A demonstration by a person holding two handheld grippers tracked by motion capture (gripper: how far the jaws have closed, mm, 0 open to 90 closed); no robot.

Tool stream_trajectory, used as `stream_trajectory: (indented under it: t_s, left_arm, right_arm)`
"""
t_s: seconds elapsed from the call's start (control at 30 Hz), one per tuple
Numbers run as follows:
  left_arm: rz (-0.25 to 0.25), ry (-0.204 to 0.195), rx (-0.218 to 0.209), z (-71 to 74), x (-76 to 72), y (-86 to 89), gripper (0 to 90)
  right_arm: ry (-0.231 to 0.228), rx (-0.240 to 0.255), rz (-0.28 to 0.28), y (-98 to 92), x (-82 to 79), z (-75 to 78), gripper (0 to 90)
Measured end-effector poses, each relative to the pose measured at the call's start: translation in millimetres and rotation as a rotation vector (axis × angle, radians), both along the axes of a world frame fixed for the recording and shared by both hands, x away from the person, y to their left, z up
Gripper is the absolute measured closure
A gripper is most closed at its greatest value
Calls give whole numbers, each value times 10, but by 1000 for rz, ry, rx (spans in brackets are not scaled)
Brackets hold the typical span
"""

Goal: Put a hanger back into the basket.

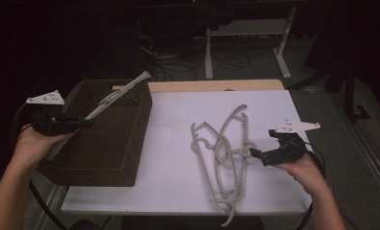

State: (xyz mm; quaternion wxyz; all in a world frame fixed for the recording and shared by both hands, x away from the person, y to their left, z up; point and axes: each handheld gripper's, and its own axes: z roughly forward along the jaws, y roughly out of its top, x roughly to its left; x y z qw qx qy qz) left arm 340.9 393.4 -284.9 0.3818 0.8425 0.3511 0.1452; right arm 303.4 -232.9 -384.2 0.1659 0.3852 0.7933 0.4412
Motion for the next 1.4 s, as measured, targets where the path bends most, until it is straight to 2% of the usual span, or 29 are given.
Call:
stream_trajectory:
  t_s: [0.17,0.33,0.6,0.67,0.7,0.73,0.83,0.9,1.13,1.4]
  left_arm:
    - [23,18,-9,-78,1,102,819]
    - [44,45,10,-174,43,136,819]
    - [44,80,27,-387,118,163,804]
    - [51,76,32,-411,123,164,710]
    - [72,60,21,-437,133,179,607]
    - [83,56,20,-436,137,185,548]
    - [99,43,11,-426,145,173,451]
    - [95,41,0,-413,153,152,421]
    - [54,25,-52,-341,175,-67,347]
    - [-27,8,-115,-246,202,-532,280]
  right_arm:
    - [6,-4,4,18,3,-15,0]
    - [4,-2,2,14,2,-13,0]
    - [7,-6,2,20,4,-17,0]
    - [6,-6,2,19,2,-16,0]
    - [5,-5,1,16,1,-14,0]
    - [4,-4,0,14,1,-13,0]
    - [4,-2,0,11,0,-10,0]
    - [3,-3,1,12,2,-9,0]
    - [4,-5,2,15,1,-10,0]
    - [3,-2,4,16,-4,-4,0]
